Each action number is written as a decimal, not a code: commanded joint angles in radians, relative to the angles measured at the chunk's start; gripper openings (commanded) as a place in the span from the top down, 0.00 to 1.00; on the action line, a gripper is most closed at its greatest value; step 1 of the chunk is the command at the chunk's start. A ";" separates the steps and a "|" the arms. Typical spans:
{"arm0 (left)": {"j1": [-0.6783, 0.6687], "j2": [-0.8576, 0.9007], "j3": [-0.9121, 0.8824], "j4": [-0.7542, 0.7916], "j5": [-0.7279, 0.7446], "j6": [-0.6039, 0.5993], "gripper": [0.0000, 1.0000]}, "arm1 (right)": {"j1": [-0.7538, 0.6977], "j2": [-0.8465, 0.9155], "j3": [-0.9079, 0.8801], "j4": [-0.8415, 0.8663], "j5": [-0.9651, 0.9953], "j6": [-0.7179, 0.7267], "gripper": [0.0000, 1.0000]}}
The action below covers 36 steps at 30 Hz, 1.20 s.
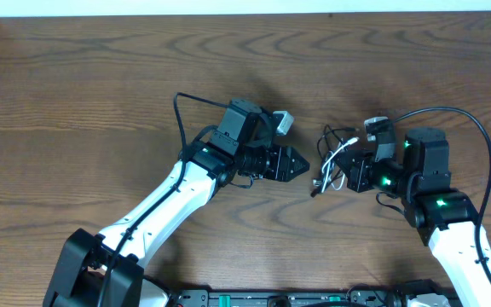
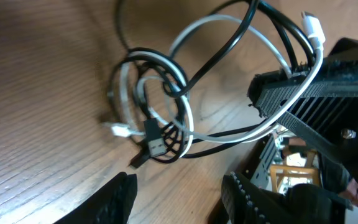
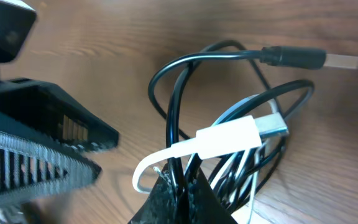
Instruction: Untangle cables
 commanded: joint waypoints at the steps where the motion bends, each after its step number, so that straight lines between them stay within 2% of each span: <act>1: 0.000 -0.002 0.007 0.015 0.055 0.035 0.51 | -0.002 0.000 0.004 0.056 -0.101 0.121 0.99; 13: -0.059 -0.002 0.006 0.027 0.055 0.034 0.51 | -0.002 0.000 0.004 0.152 -0.130 0.395 0.99; 24: -0.101 -0.002 0.006 0.036 -0.150 0.030 0.52 | -0.002 0.000 0.004 0.242 -0.321 0.422 0.99; 36: -0.079 -0.004 0.006 0.031 -0.169 0.031 0.52 | -0.002 0.000 0.004 0.238 -0.315 0.422 0.99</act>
